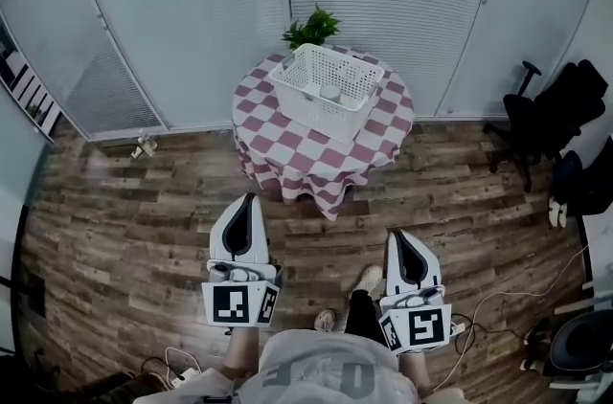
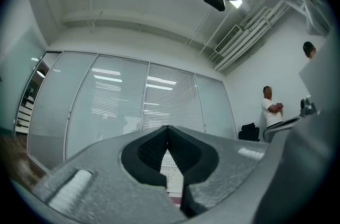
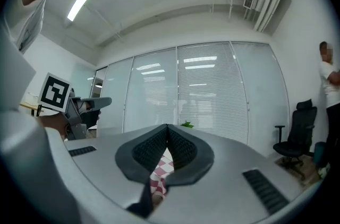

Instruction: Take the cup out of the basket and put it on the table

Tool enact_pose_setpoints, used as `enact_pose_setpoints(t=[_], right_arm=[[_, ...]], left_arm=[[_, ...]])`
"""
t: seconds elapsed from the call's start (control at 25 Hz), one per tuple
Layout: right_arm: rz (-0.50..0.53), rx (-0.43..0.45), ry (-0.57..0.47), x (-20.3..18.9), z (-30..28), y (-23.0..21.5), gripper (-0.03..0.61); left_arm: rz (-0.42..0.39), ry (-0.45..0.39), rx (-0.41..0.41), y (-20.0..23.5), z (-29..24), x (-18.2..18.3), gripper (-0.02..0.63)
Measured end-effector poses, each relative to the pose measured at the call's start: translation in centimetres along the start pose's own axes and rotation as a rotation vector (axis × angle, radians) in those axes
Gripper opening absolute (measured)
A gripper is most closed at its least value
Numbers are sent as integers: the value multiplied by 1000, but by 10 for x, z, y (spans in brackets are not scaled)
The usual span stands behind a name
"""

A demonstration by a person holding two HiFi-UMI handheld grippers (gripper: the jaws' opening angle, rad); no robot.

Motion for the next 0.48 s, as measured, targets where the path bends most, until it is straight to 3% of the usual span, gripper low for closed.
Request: enact_pose_setpoints(t=[0.2, 0.48], right_arm=[[0, 45, 9, -4, -45, -4, 9], [15, 127, 8, 4, -143, -29, 9]], left_arm=[[30, 48, 2, 10, -29, -21, 3], [12, 30, 33, 22, -97, -19, 5]])
Point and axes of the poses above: the fingertips, and each gripper's own axes: z backward along the fingers, y to its left, x out of its top, the point moved 1 cm from there along z, backward along the fingers, and after that the axes turned 9 degrees about y, right-handed, at the moved point
